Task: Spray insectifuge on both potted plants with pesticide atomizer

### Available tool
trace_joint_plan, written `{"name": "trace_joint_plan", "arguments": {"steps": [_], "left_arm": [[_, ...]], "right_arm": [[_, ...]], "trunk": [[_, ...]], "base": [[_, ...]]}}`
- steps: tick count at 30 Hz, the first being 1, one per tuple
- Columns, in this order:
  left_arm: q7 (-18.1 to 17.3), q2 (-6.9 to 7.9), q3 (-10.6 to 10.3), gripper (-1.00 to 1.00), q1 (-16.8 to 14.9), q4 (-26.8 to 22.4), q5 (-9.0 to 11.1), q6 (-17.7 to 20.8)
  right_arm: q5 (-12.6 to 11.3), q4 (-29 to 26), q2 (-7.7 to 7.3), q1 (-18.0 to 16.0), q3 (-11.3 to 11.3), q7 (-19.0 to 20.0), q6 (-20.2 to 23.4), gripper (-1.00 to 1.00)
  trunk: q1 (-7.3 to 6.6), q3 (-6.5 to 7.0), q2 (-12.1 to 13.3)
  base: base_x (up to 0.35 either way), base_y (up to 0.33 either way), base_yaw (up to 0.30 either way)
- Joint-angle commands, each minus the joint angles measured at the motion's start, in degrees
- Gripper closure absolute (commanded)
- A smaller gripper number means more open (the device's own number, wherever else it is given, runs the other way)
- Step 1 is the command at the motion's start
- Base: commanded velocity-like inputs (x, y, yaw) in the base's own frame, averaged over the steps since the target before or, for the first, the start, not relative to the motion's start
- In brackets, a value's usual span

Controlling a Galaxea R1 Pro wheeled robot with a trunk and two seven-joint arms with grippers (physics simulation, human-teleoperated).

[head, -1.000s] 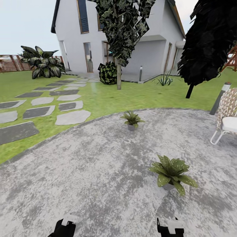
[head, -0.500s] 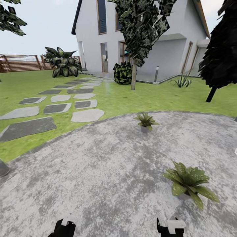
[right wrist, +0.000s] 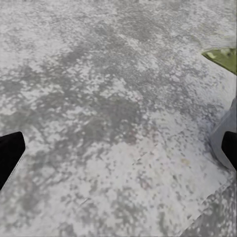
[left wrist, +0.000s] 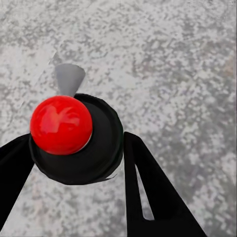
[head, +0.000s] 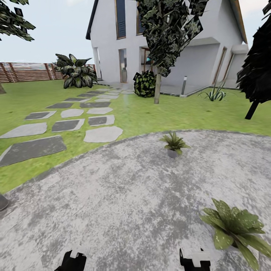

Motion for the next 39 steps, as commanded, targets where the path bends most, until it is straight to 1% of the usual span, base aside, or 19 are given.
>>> {"name": "trace_joint_plan", "arguments": {"steps": [1,39], "left_arm": [[-0.32,0.01,0.51,1.0,-0.03,0.02,-0.33,-0.16],[-0.33,-0.08,0.51,1.0,-0.03,0.09,-0.42,-0.16]], "right_arm": [[0.62,0.03,0.02,-0.03,-0.22,-0.43,-0.07,-1.0],[0.54,0.05,0.02,-0.03,-0.26,-0.51,-0.07,-1.0]], "trunk": [[0.02,-0.05,-0.02],[0.02,-0.05,-0.02]], "base": [[0.333,0.005,0.0],[0.334,0.0,0.0]]}}
